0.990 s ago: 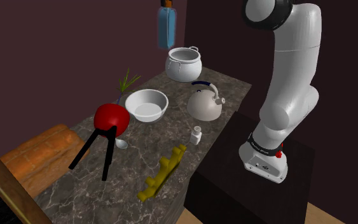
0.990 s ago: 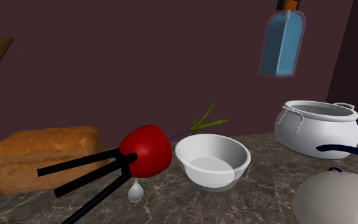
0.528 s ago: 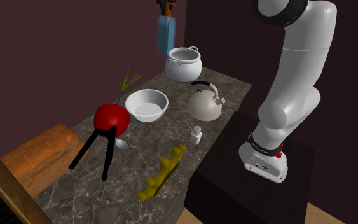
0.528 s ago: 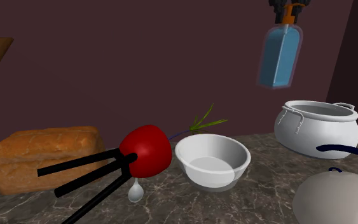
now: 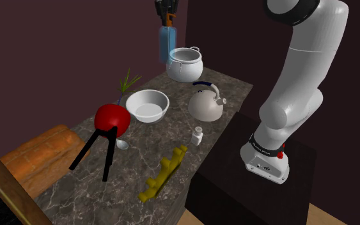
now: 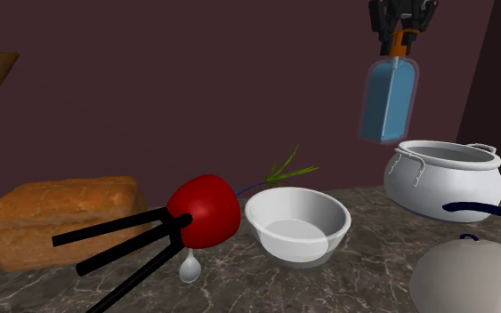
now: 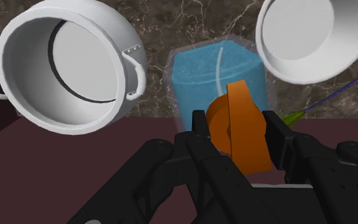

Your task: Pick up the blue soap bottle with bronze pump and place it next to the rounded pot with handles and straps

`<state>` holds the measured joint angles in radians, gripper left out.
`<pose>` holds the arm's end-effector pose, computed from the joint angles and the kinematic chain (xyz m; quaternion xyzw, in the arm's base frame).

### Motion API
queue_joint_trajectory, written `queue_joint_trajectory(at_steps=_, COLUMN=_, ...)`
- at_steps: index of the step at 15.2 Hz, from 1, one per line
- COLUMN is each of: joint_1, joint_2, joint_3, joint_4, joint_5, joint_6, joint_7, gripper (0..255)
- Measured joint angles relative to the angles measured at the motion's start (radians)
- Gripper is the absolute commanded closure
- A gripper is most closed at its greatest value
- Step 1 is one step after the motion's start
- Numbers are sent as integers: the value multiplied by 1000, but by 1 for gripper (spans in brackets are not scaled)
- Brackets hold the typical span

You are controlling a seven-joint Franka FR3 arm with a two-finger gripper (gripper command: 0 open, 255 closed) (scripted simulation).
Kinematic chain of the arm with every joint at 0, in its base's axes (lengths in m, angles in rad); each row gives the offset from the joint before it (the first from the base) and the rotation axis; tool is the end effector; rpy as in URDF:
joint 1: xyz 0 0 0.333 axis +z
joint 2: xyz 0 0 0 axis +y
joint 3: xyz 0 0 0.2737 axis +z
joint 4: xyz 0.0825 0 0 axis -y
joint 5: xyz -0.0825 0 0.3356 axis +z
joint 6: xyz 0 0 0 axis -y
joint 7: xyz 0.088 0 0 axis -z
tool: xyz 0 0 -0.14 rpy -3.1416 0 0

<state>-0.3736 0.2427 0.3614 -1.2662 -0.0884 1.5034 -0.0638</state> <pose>0.5589 -0.0436 0.5486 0.9998 0.0175 0.0046 0.0017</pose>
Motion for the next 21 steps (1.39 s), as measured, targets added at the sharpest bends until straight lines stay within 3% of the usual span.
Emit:
queue_joint_trajectory(at_steps=11, joint_1=-22, joint_2=-52, joint_3=-6, joint_4=-224, joint_5=19, joint_6=175, joint_7=-11, gripper=255)
queue_joint_trajectory(at_steps=21, joint_1=-27, joint_2=-58, joint_3=-8, joint_4=-363, joint_5=20, joint_6=309, joint_7=-8, gripper=255)
